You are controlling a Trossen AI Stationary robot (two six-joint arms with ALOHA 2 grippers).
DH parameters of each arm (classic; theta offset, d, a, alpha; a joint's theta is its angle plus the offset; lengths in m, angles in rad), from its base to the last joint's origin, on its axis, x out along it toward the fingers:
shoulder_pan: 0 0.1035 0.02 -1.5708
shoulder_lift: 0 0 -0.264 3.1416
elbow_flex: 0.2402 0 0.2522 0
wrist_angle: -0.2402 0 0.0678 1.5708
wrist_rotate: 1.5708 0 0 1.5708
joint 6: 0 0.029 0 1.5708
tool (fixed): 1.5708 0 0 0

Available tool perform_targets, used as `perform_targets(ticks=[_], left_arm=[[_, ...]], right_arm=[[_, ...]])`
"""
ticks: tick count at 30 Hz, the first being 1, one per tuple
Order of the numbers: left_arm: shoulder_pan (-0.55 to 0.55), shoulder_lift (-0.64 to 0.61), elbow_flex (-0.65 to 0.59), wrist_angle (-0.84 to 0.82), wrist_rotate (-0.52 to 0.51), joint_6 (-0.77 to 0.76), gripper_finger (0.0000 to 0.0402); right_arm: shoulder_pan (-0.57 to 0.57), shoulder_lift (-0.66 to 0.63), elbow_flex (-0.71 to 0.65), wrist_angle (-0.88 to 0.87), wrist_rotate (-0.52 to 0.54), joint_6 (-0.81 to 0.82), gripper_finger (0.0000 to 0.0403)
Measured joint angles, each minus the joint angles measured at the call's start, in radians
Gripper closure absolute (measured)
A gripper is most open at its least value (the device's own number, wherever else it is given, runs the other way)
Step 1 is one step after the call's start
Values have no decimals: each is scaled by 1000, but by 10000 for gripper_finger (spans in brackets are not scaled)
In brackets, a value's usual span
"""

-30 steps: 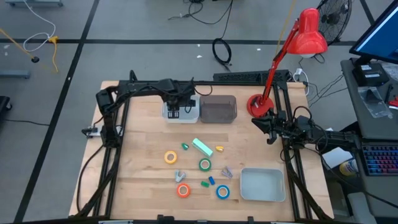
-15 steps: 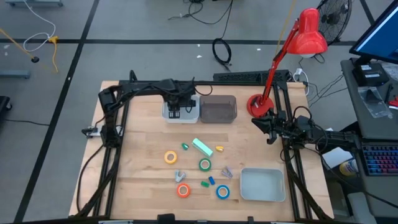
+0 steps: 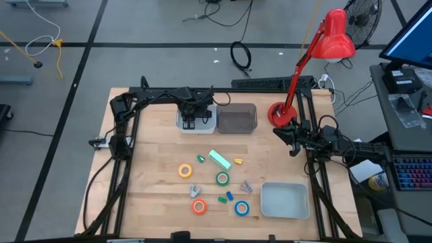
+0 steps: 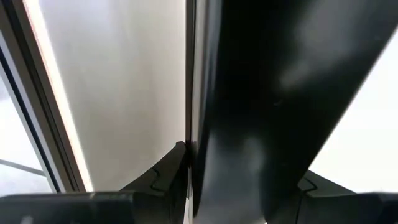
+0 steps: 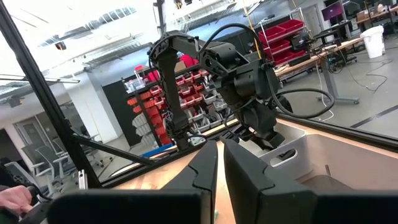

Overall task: Pick and place Stapler, Stapler remover, tape
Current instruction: Put the large black stapler into the white bin

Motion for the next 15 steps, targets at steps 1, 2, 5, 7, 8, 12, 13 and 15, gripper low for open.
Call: perform_targets(ticks=[1,2,5,7,8,12,13,15], left_arm=[[0,0,0,0,0,6,252],[0,0,0,0,0,17,252],[0,5,0,14,-5,39,252],[0,8,0,21,-21,43,252],[1,8,0,26,-35,43,252],[1,8,0,52,-93,45,200],[1,7,0,51,-106,45,188],[3,7,0,48,-113,45,174]], right_arm=[[0,0,0,1,0,0,383],[0,0,0,1,0,0,383],[0,0,0,1,0,0,383],[0,0,0,0,0,0,383],[0,0,0,1,0,0,383],[0,0,0,1,0,0,383],[0,0,0,0,0,0,383],[0,0,0,1,0,0,383]])
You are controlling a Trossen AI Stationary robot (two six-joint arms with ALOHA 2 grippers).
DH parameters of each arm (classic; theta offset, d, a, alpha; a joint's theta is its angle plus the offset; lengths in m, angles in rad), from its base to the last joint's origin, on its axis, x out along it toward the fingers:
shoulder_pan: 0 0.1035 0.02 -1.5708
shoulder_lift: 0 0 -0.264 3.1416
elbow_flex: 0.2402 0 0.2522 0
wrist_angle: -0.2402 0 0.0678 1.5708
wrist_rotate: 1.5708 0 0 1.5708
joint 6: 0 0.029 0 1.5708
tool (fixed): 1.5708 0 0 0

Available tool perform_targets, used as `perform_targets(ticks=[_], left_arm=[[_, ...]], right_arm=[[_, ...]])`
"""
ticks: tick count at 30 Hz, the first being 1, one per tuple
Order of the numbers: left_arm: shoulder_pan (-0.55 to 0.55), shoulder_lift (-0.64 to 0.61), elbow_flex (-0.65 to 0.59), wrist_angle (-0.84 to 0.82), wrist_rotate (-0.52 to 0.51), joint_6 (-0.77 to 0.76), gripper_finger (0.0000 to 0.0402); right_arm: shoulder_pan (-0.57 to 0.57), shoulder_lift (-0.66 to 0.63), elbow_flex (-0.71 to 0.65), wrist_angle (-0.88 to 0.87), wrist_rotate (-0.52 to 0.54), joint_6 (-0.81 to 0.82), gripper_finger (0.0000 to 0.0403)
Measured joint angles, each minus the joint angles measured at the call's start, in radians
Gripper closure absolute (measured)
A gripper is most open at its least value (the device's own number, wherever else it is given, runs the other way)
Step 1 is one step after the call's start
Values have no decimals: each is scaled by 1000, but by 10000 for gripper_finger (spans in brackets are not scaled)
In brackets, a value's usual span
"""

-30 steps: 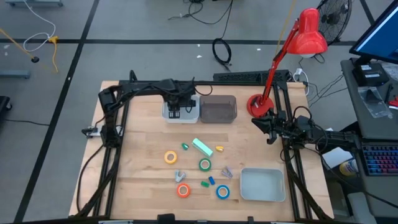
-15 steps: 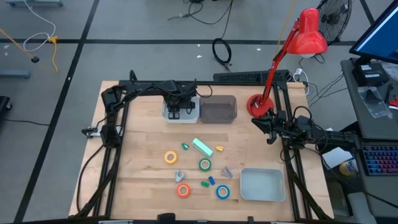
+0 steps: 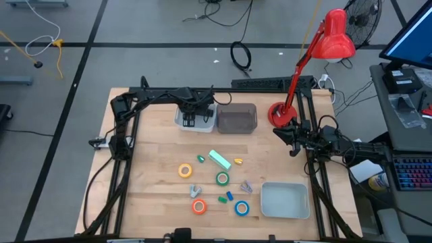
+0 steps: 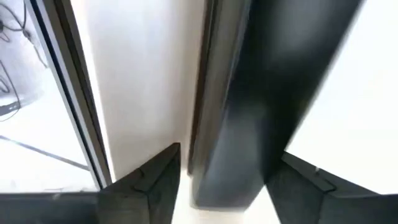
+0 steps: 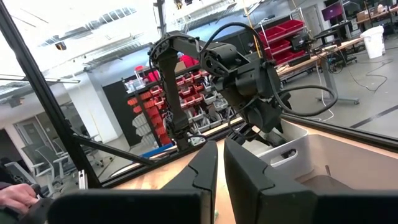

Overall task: Pick and place Stapler, Stapler remover, tape
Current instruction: Put the large black stapler into the white bin

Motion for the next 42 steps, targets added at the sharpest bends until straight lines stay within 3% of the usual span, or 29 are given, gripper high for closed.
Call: perform_targets(ticks=[8,17,26,33,37,42], left_arm=[[-15,0,5,-44,-27,-29,187],[-37,0,111,-215,-32,-158,215],[-33,0,127,-183,4,-173,235],[-62,-53,127,-253,76,-221,248],[-80,-60,127,-222,137,-186,249],[-91,-44,96,-120,123,-140,250]], right_arm=[[0,0,0,0,0,0,383],[0,0,0,0,0,0,383],[0,0,0,0,-1,0,383],[0,0,0,-1,0,0,383],[0,0,0,0,0,-1,383],[0,0,0,-1,-1,0,383]])
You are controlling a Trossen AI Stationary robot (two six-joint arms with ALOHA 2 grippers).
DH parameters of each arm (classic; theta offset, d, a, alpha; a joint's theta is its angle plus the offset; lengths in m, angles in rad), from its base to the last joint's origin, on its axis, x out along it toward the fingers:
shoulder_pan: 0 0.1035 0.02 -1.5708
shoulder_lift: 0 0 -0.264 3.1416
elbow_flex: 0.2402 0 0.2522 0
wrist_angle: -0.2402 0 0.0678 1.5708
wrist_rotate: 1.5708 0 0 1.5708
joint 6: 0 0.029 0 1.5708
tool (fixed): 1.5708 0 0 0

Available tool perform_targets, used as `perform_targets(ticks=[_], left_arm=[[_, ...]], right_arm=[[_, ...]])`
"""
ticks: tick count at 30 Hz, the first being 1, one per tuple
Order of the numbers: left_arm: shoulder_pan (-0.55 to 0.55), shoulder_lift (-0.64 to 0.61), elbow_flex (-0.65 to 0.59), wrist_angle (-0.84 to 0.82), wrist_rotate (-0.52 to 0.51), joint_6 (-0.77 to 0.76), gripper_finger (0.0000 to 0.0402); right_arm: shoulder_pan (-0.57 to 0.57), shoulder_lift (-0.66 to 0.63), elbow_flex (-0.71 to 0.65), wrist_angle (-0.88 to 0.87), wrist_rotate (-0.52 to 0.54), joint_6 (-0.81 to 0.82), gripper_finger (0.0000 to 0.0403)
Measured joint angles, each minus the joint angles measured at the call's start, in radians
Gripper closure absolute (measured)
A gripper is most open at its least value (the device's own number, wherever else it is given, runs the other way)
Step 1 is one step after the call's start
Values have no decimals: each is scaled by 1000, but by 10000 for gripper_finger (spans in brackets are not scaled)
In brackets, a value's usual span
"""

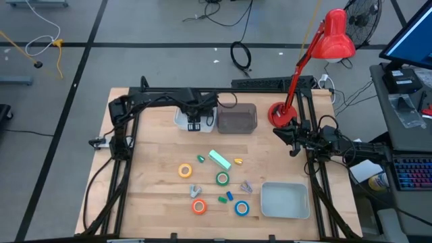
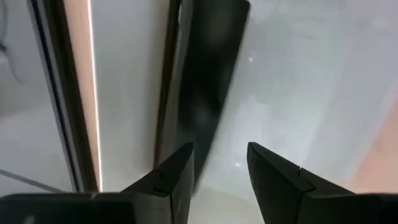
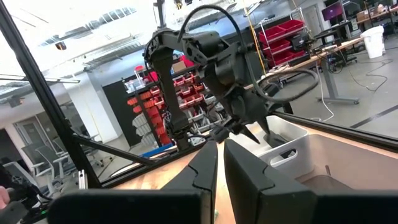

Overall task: Pick and place Stapler, Stapler remover, tape
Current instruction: Put the large black stapler into the white bin, then adjust the white bin

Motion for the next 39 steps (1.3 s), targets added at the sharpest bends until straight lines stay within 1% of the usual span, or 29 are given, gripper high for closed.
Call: perform_targets(ticks=[5,9,16,18,21,25,30,32,36,37,39], left_arm=[[1,5,-7,-10,18,-9,250],[1,9,-36,51,17,27,250],[3,12,-83,103,-16,32,250],[3,12,-88,103,-48,27,250],[-3,12,-85,101,-78,2,250],[-4,12,-60,106,-80,-20,250],[1,12,-58,164,-83,-16,250],[3,12,-58,165,-113,-17,250],[-5,-3,-2,30,-193,-57,250],[-9,-13,22,-16,-193,-75,250],[-12,-43,63,-104,-143,-106,250]], right_arm=[[0,0,0,0,0,0,383],[0,0,0,0,0,0,383],[0,0,0,1,0,0,383],[0,0,0,0,0,2,383],[0,0,0,0,0,7,383],[0,0,0,0,0,7,383],[0,0,0,1,0,7,383],[0,0,0,1,0,7,383],[0,0,0,1,0,26,383],[0,0,0,1,0,33,383],[0,0,0,1,0,34,383]])
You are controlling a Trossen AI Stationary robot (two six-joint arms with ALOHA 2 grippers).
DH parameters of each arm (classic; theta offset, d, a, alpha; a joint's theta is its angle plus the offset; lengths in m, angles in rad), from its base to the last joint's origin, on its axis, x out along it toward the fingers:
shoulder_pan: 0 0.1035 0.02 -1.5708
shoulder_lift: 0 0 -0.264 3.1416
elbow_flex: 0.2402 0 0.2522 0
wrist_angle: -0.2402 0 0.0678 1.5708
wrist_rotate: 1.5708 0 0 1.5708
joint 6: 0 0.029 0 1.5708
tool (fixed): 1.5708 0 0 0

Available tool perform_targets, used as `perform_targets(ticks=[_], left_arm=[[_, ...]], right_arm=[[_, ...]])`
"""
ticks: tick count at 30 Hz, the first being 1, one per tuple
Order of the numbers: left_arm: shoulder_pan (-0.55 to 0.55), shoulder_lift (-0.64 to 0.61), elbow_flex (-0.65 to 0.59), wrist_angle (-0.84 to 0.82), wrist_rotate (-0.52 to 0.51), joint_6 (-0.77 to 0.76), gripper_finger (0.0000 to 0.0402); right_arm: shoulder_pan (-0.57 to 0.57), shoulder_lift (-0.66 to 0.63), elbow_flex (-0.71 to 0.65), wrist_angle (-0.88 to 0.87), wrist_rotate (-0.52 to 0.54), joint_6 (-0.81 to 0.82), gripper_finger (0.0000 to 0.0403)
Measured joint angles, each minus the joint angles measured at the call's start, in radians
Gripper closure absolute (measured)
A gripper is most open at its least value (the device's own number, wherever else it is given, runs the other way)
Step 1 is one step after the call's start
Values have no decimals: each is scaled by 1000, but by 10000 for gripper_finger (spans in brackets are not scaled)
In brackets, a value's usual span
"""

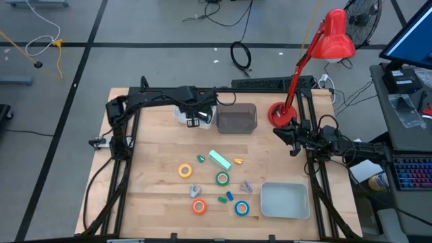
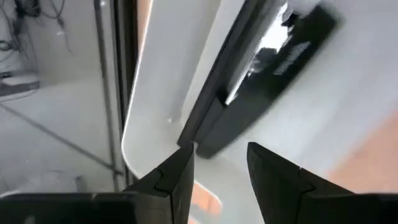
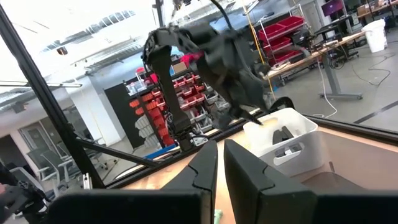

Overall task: Pick and place Stapler, Stapler remover, tape
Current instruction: Adjust the white bin

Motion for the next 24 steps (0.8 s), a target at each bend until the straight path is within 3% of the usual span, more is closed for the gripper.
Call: perform_targets(ticks=[8,15,24], left_arm=[[25,-126,-24,-160,409,-120,250],[127,-216,-125,-186,286,-248,250],[366,-266,-211,-72,443,-298,250]], right_arm=[[0,0,0,1,-3,0,383],[0,0,0,0,-3,0,383],[0,0,0,0,-3,0,383]])
